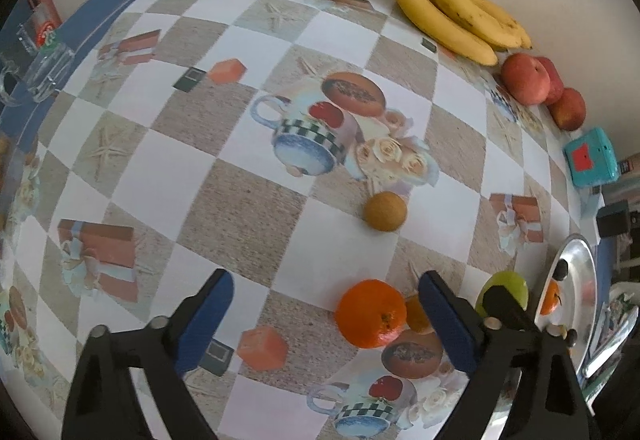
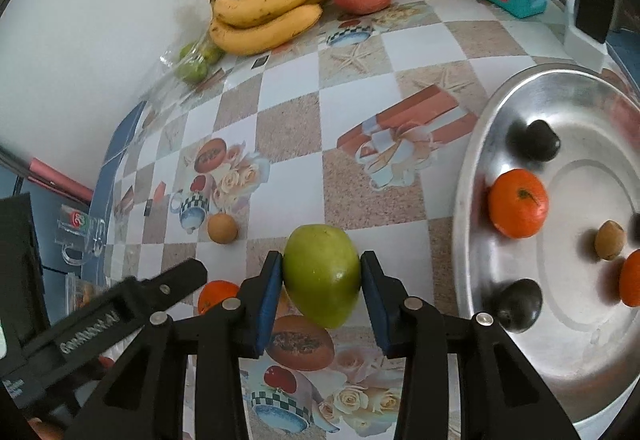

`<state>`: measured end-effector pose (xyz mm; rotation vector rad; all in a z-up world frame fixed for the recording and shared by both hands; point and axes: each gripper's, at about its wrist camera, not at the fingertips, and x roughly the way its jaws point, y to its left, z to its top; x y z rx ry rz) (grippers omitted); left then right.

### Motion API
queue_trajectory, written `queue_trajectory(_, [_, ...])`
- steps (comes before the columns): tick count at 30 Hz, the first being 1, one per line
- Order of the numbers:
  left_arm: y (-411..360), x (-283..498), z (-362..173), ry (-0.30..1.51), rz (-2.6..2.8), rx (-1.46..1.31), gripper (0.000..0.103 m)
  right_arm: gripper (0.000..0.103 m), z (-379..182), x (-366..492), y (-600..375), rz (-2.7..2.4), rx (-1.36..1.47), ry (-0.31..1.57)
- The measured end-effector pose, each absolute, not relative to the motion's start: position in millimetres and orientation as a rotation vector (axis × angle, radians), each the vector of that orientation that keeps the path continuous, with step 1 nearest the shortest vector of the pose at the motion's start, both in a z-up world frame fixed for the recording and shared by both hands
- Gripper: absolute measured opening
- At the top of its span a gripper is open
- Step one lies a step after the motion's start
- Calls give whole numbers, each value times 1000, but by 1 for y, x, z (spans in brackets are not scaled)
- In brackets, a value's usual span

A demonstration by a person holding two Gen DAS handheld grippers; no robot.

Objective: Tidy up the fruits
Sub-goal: 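Grasp the orange mandarin with the left tool while the right tool holds the pear, then carry the mandarin with the left tool while the right tool carries the pear toward the tray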

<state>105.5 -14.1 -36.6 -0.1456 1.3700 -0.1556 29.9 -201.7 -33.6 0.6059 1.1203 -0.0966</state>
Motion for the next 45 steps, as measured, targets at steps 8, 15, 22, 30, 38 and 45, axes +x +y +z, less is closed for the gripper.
queue_trajectory(8, [-26,104,-42,1393,-200,-133,74,41,-28,28,-203,-94,609,1111])
queue_trajectory(15, [-32,102,-46,1416,-233,-150,55,41,-28,27,-203,-98,612,1115])
queue_trajectory(22, [-36,100,-45,1415,-257,-160,42,41,-29,27,-203,-94,617,1122])
queue_trajectory(30, [-35,100,-45,1413,-257,-174,42,41,-29,28,-203,-91,618,1123])
queue_trajectory(38, [-25,98,-31,1377,-257,-191,41,41,-27,26,-204,-93,625,1123])
queue_trajectory(45, [-19,96,-11,1323,-273,-215,41,41,-17,24,-205,-91,620,1098])
